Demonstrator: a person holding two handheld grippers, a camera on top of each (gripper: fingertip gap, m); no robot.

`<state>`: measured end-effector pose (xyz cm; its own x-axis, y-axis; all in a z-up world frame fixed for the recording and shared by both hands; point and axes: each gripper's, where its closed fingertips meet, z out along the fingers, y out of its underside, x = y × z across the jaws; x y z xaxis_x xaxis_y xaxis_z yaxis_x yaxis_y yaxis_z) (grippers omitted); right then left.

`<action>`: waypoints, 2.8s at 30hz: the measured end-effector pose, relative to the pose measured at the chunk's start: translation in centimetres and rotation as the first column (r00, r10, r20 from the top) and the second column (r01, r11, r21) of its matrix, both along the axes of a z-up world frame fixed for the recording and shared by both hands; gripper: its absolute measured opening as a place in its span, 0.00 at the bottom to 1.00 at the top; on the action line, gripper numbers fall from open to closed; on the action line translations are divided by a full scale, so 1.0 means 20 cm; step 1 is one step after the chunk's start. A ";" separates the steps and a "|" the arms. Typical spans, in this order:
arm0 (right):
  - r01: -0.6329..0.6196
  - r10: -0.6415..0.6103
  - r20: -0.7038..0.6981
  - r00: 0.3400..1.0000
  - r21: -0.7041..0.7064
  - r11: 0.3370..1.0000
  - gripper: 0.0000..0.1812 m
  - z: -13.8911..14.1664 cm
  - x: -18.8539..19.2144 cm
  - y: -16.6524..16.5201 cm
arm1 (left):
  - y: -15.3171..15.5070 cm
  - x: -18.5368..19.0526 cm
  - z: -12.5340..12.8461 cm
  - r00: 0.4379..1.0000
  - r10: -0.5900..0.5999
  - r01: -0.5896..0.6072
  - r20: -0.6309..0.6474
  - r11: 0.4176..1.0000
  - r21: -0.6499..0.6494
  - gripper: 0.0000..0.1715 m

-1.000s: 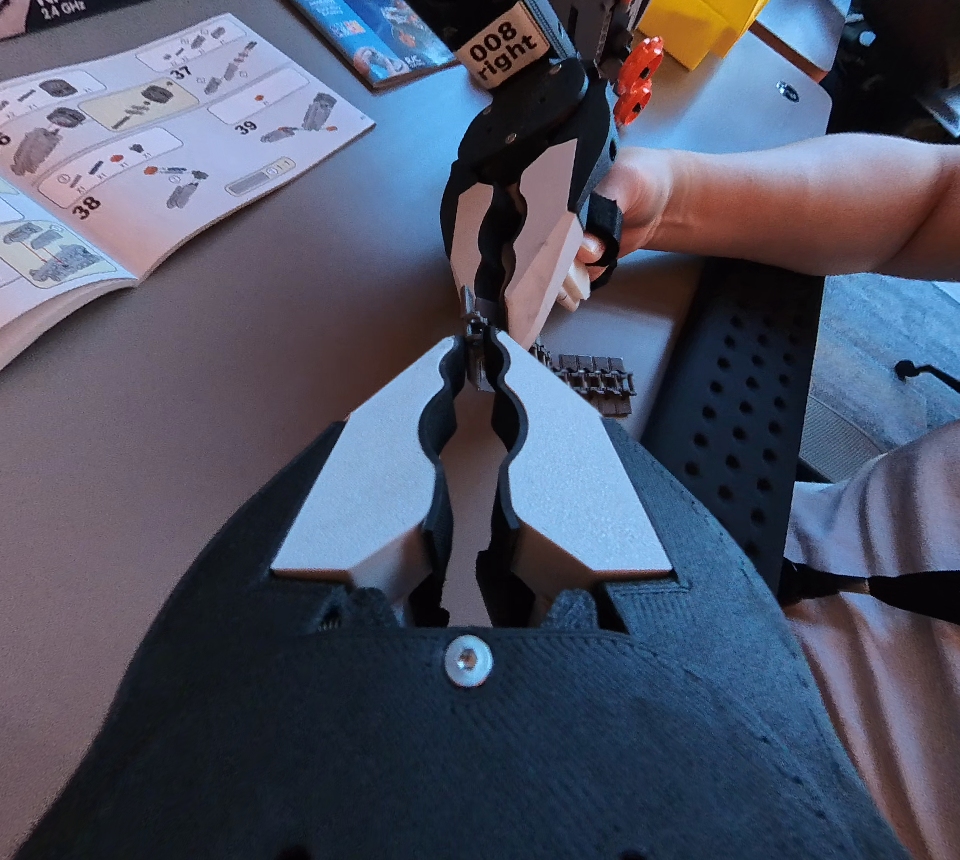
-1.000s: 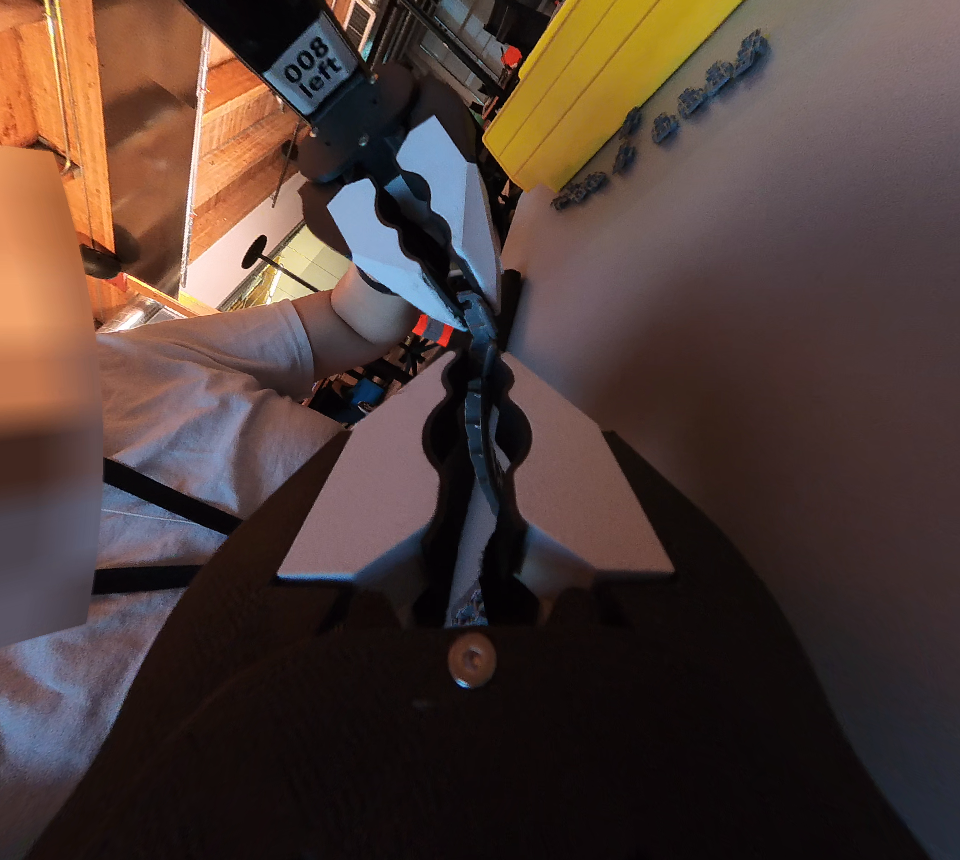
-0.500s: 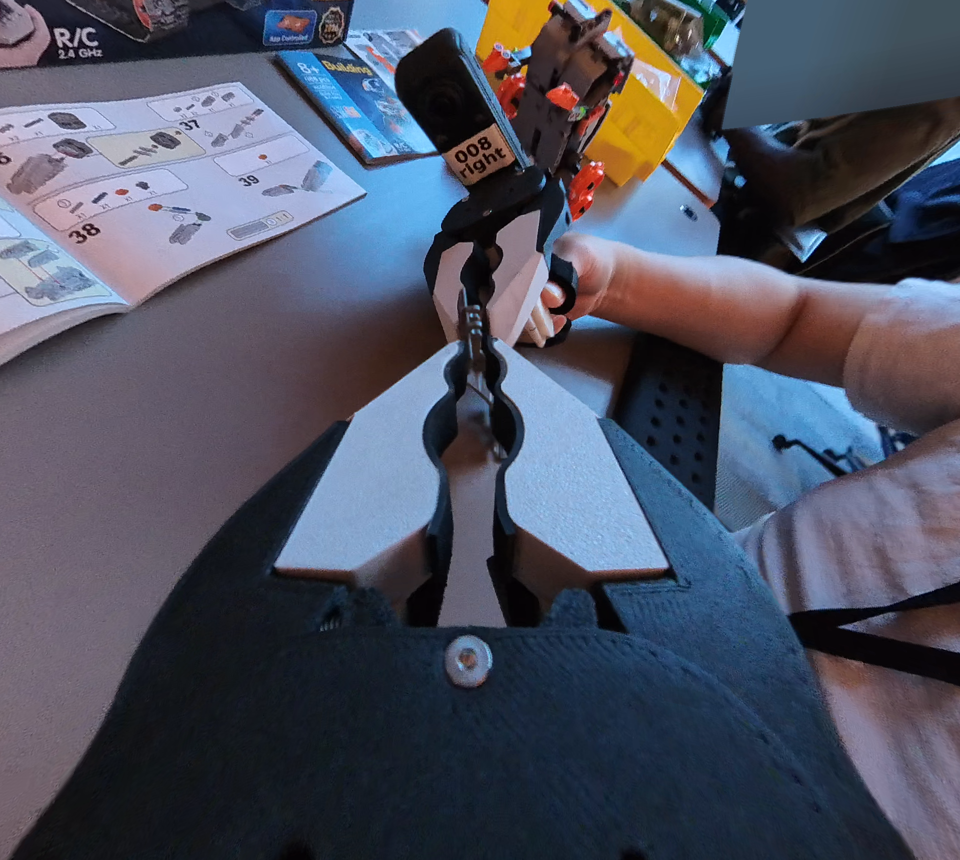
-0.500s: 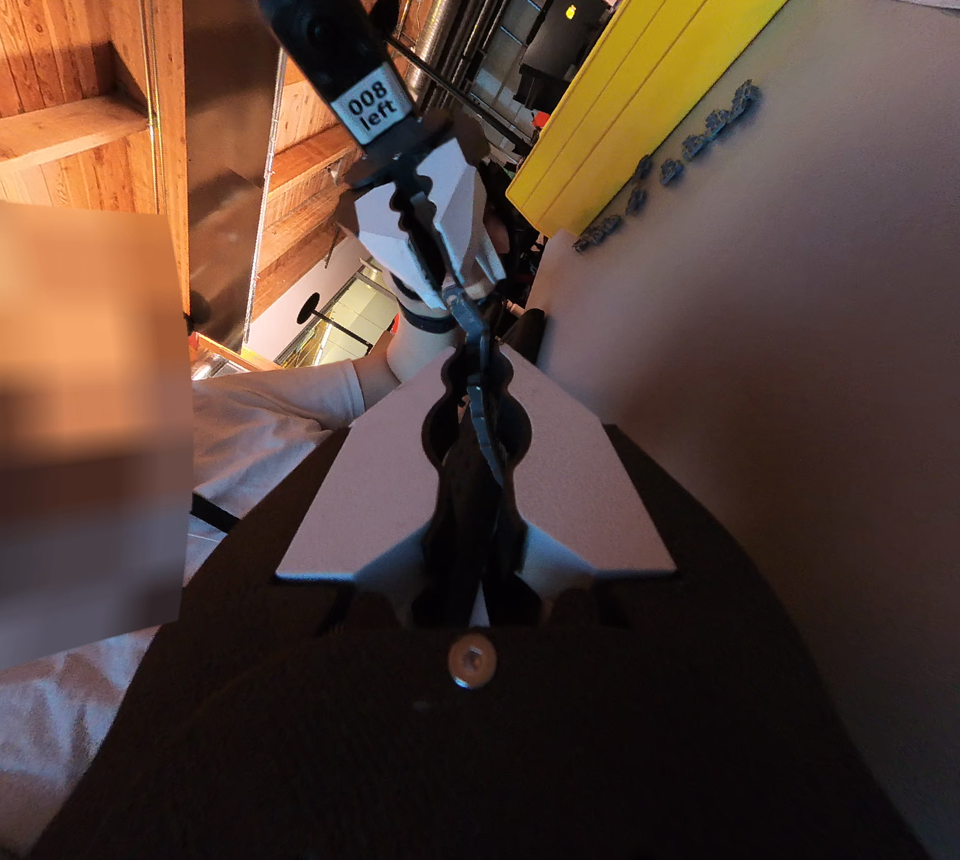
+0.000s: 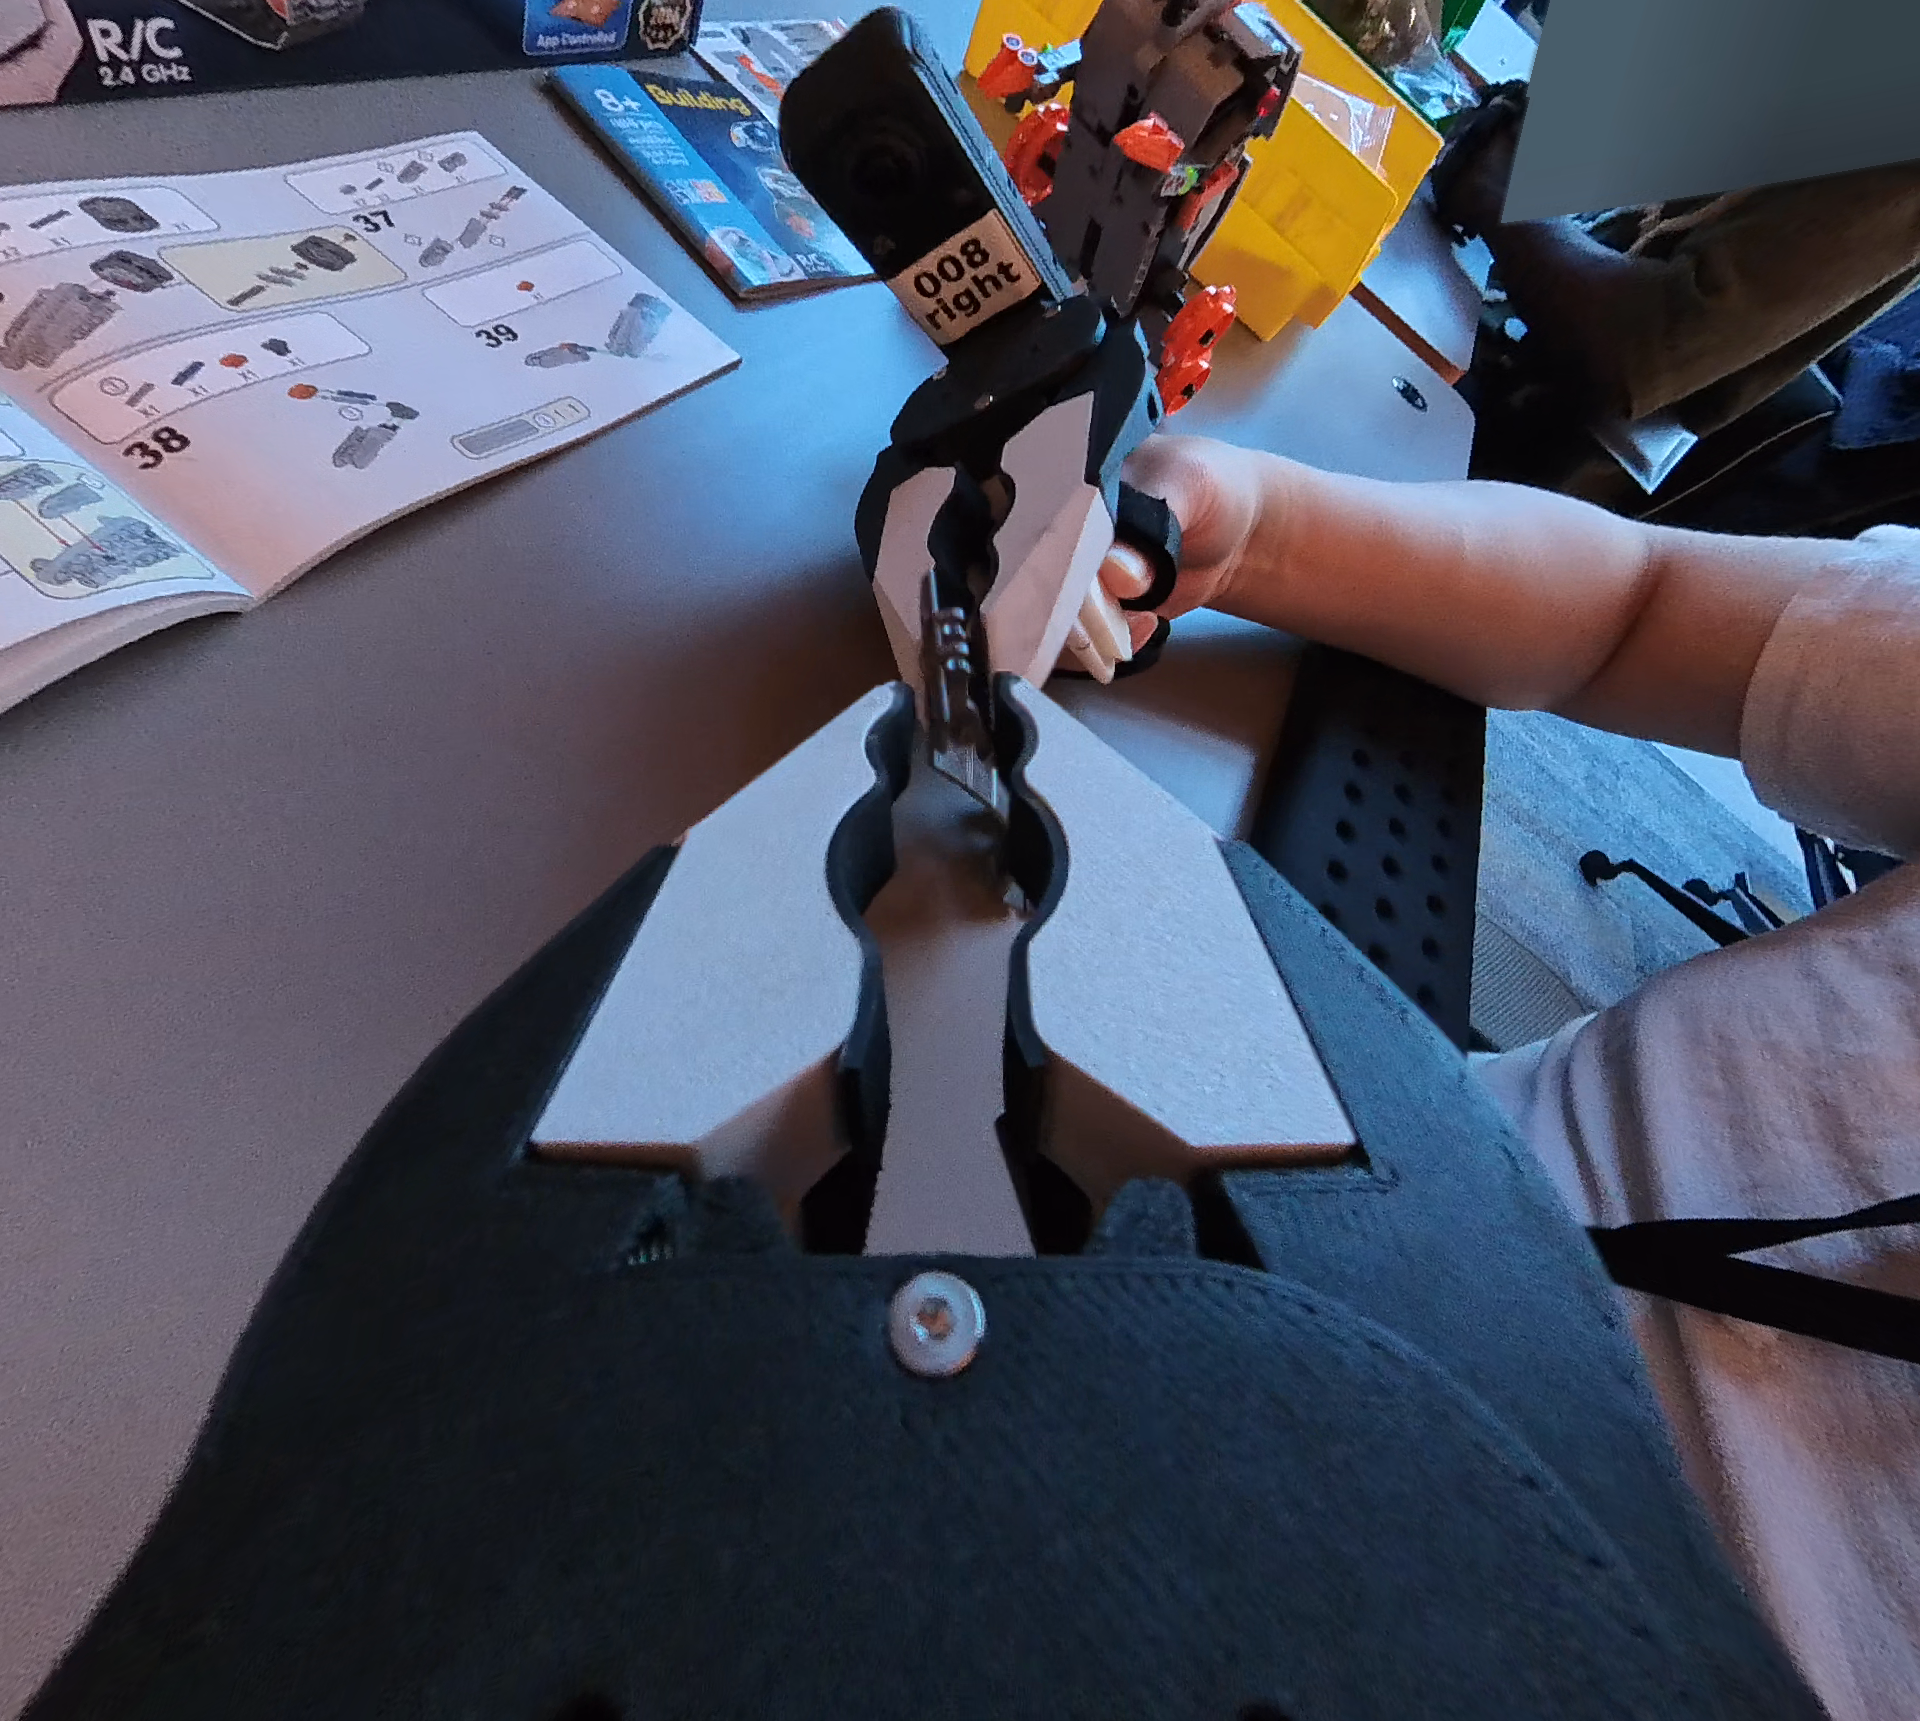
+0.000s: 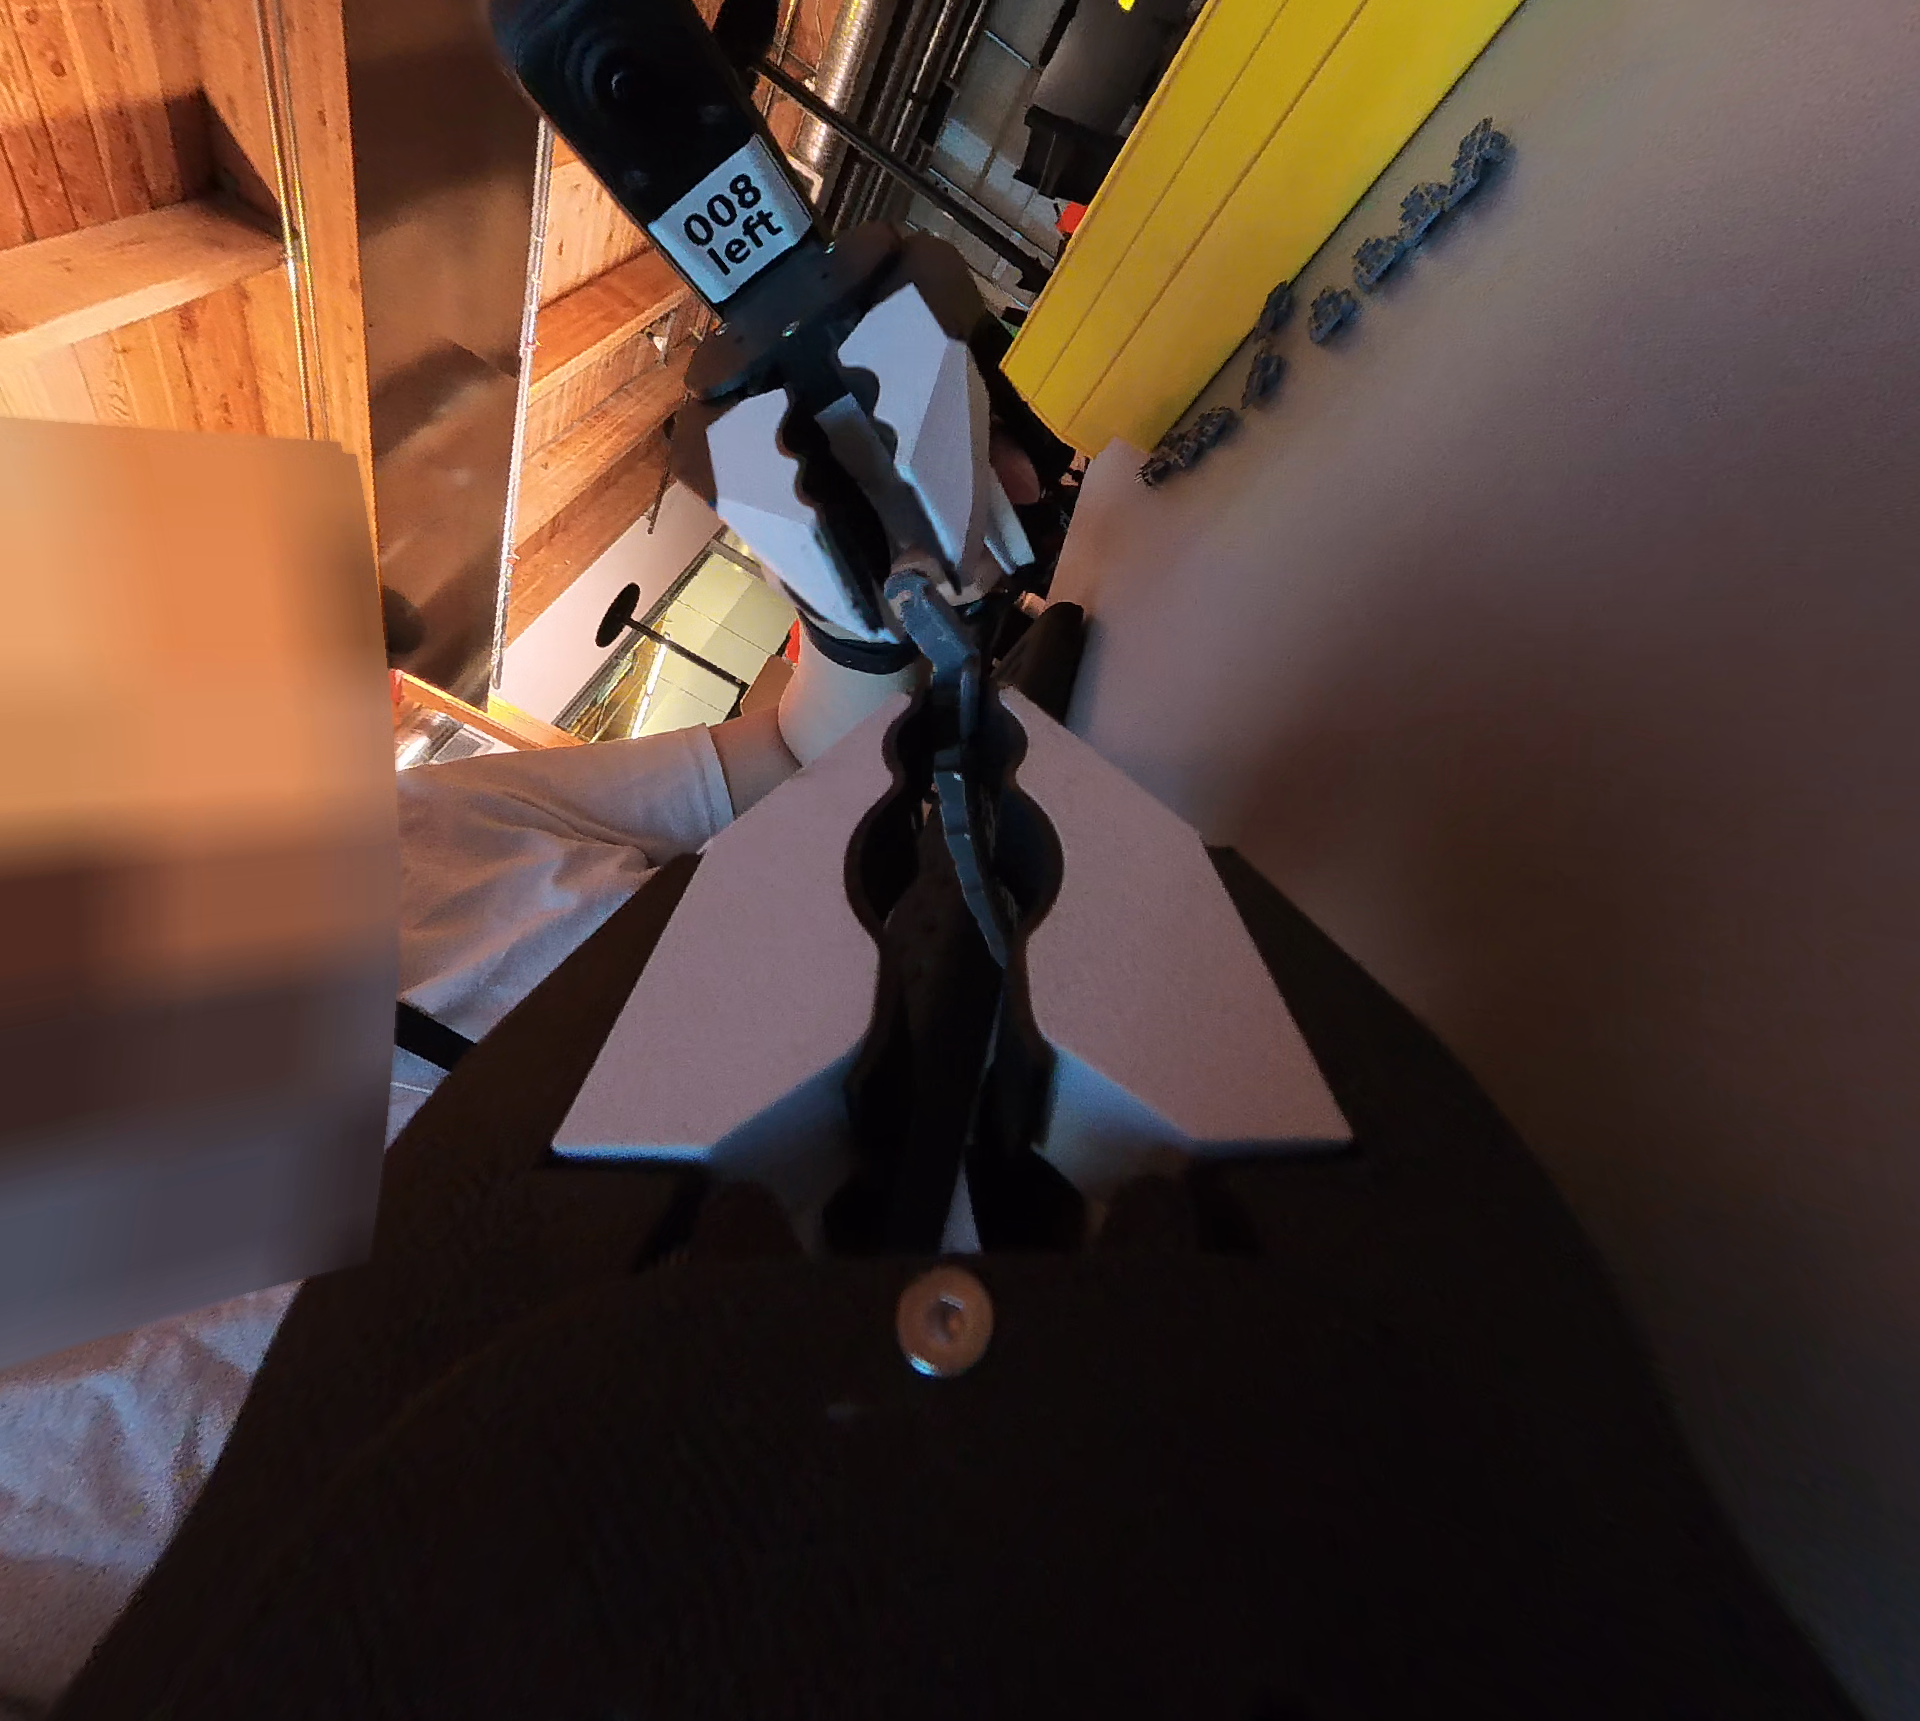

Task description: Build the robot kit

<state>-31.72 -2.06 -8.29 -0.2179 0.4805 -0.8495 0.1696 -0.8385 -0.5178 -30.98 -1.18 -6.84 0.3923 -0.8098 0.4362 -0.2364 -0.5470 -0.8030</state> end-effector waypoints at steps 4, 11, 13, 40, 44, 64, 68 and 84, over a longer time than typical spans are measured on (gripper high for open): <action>-0.012 0.012 0.020 1.000 0.023 1.000 0.03 -0.01 -0.01 -0.02 | 0.02 0.01 -0.01 1.000 0.006 -0.006 0.005 1.000 -0.006 0.10; -0.016 0.016 0.017 1.000 -0.008 1.000 0.02 -0.01 -0.01 -0.01 | 0.02 0.04 -0.03 1.000 -0.009 0.010 -0.016 0.999 0.044 0.03; -0.016 0.016 0.001 1.000 -0.009 1.000 0.02 0.00 -0.01 -0.01 | 0.02 0.04 -0.02 1.000 -0.006 0.007 -0.014 0.998 0.064 0.03; 0.018 -0.024 0.107 0.994 0.060 0.998 0.03 -0.07 -0.03 -0.01 | 0.01 0.03 -0.11 0.999 -0.036 0.037 -0.028 0.998 0.043 0.04; 0.024 -0.027 0.083 0.996 0.033 0.999 0.03 -0.06 -0.03 0.00 | 0.02 0.03 -0.09 1.000 -0.012 0.012 0.011 0.999 0.041 0.04; 0.064 -0.064 0.097 0.993 0.004 0.998 0.01 -0.06 -0.04 0.01 | 0.04 0.02 -0.08 0.997 0.009 -0.013 0.080 0.998 0.055 0.03; 0.085 -0.085 0.121 0.989 -0.001 0.996 0.01 -0.08 -0.04 0.02 | 0.04 0.01 -0.10 0.990 0.037 -0.047 0.133 0.996 0.074 0.04; 0.121 -0.116 0.128 0.985 -0.033 0.992 0.01 -0.08 -0.03 0.04 | 0.07 0.01 -0.13 0.978 0.082 -0.102 0.194 0.990 0.094 0.05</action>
<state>-32.42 -1.16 -9.91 -0.0517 0.4608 -0.8860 0.1297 -0.8766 -0.4635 -30.69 0.15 -9.39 0.3853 -0.8185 0.4262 -0.0272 -0.4717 -0.8813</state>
